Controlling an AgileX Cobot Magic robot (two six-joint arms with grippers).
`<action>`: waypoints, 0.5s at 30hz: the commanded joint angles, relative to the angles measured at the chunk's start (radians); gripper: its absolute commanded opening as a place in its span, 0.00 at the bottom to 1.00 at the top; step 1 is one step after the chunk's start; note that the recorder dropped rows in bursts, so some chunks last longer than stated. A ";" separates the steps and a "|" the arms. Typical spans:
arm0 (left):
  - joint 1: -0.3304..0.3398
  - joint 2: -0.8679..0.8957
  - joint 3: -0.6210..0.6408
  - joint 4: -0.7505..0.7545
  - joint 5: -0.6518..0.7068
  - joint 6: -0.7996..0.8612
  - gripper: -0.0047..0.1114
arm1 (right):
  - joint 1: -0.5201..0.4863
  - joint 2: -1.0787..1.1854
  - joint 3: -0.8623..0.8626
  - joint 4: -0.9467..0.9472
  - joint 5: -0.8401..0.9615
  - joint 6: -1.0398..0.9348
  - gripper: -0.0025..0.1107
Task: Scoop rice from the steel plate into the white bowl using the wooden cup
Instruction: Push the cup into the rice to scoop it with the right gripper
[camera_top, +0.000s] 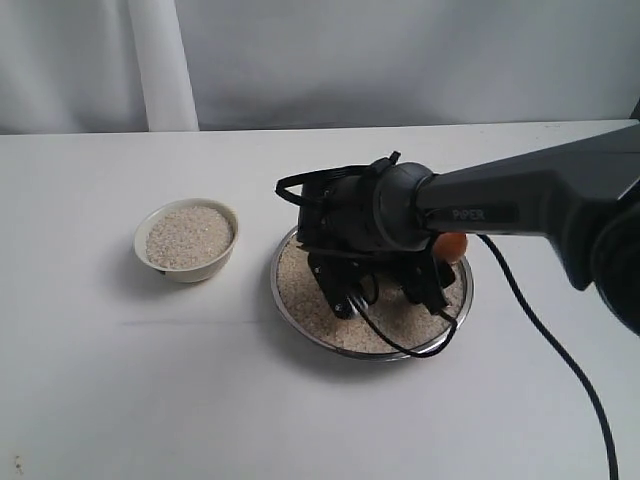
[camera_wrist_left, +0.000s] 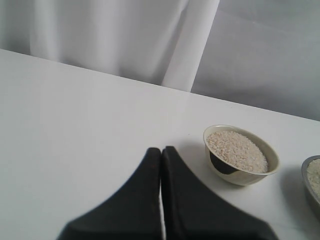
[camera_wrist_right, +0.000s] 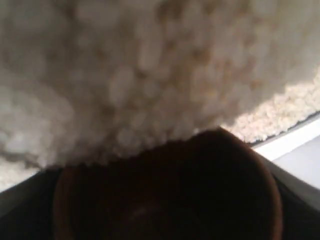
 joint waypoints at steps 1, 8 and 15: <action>-0.005 0.001 0.002 -0.004 -0.007 -0.004 0.04 | 0.001 -0.001 -0.005 0.069 -0.067 -0.005 0.02; -0.005 0.001 0.002 -0.004 -0.007 -0.004 0.04 | 0.001 0.021 -0.005 0.162 -0.133 -0.005 0.02; -0.005 0.001 0.002 -0.004 -0.007 -0.004 0.04 | 0.001 0.064 -0.005 0.213 -0.195 0.030 0.02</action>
